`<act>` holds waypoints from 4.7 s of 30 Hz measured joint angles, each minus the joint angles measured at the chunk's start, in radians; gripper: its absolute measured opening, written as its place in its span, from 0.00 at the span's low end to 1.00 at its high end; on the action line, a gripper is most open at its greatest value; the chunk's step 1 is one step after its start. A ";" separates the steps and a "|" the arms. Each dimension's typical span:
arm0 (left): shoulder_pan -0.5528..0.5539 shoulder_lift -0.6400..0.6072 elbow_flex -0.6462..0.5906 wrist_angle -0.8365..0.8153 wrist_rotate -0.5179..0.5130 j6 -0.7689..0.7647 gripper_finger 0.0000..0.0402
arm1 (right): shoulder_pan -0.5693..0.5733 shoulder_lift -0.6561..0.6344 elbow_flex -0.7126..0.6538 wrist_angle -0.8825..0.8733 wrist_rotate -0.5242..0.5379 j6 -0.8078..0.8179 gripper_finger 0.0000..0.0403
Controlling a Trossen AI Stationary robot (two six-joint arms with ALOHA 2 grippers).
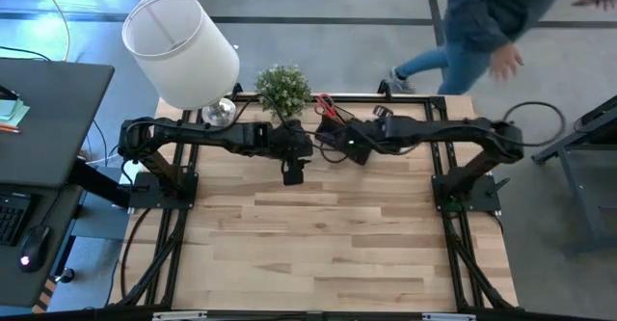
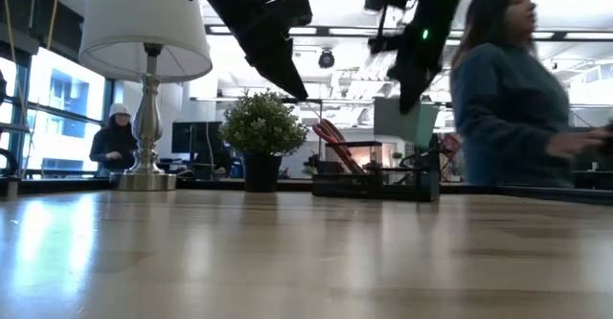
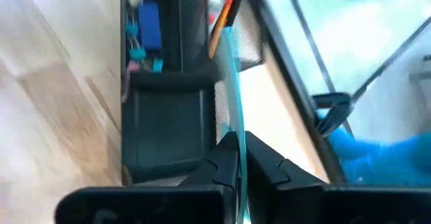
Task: Pick and place office supplies into organizer
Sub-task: Put the blue sticky notes in the black desk organizer
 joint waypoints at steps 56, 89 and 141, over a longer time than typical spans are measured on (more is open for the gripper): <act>-0.079 -0.009 -0.222 1.009 0.244 0.263 0.36 | 0.400 -0.799 -0.698 0.916 -0.148 -0.308 0.00; -0.079 0.047 -0.210 1.022 0.174 0.222 0.69 | 0.354 -0.718 -0.698 0.993 -0.237 -0.292 0.00; -0.079 0.076 -0.210 1.063 0.148 0.193 0.01 | 0.333 -0.653 -0.697 1.059 -0.274 -0.282 0.01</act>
